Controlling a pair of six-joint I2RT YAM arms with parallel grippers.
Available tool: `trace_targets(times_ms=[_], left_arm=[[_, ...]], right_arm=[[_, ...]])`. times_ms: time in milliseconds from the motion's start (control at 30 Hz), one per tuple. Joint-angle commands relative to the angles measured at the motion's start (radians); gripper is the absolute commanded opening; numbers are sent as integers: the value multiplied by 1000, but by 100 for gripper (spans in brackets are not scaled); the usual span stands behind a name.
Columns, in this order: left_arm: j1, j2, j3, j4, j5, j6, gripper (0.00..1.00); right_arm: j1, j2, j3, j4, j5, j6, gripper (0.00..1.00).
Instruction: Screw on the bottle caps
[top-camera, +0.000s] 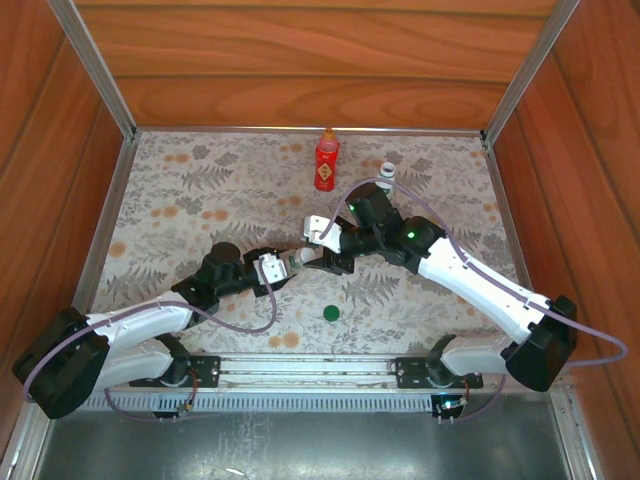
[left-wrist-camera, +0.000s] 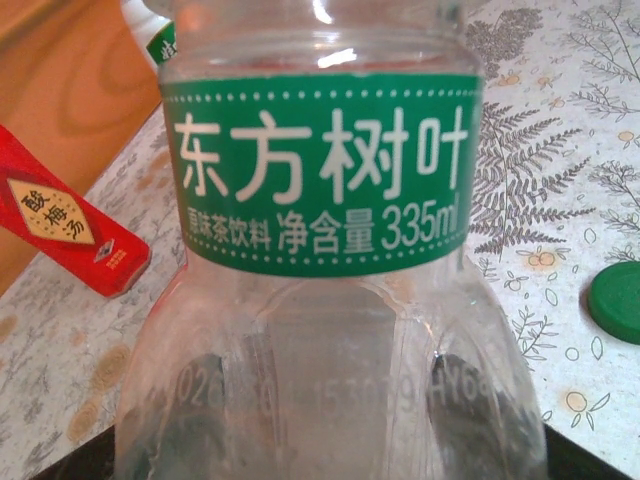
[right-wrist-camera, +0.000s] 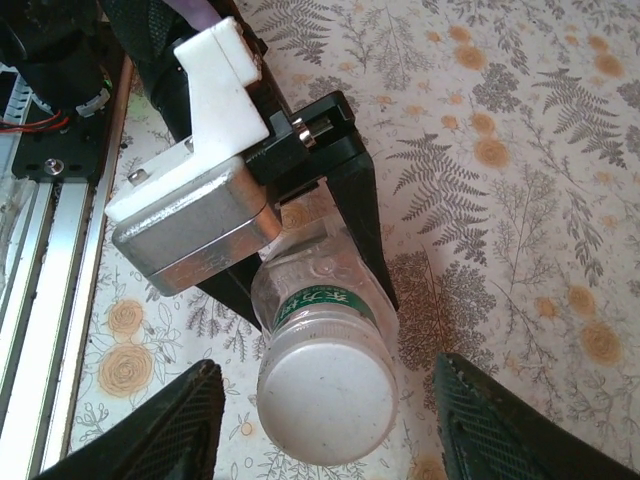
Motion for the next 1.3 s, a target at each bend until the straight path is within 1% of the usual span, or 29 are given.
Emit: trace_targets(times_ms=[0, 200, 300, 367, 467, 533, 667, 800, 933, 1100, 1133, 1267], left_arm=[[0, 8, 29, 23, 36, -7, 42], [1, 1, 35, 23, 42, -26, 42], [9, 1, 44, 23, 44, -64, 42], [30, 5, 58, 24, 63, -128, 42], [79, 27, 91, 27, 132, -229, 42], [85, 47, 110, 33, 132, -269, 42], [85, 73, 134, 42, 156, -292, 42], [86, 82, 151, 42, 173, -304, 42], [82, 88, 160, 43, 186, -311, 42], [75, 103, 164, 42, 182, -313, 42], [75, 104, 164, 43, 182, -316, 42], [75, 98, 160, 42, 173, -316, 42]], right_arm=[[-13, 12, -14, 15, -55, -18, 57], [-28, 35, -17, 7, -56, -18, 56], [-34, 38, -16, 11, -41, 11, 56], [-38, 22, -27, 62, -24, 86, 56], [-45, -6, -68, 200, 34, 298, 57], [-50, -20, -100, 260, 35, 360, 61], [-60, -36, -199, 448, 26, 504, 62], [-63, -33, -244, 569, -5, 584, 63], [-67, -16, -265, 643, -38, 643, 59], [-66, 16, -279, 729, -61, 726, 57], [-67, 23, -279, 735, -67, 736, 55], [-68, 28, -279, 728, -67, 739, 41]])
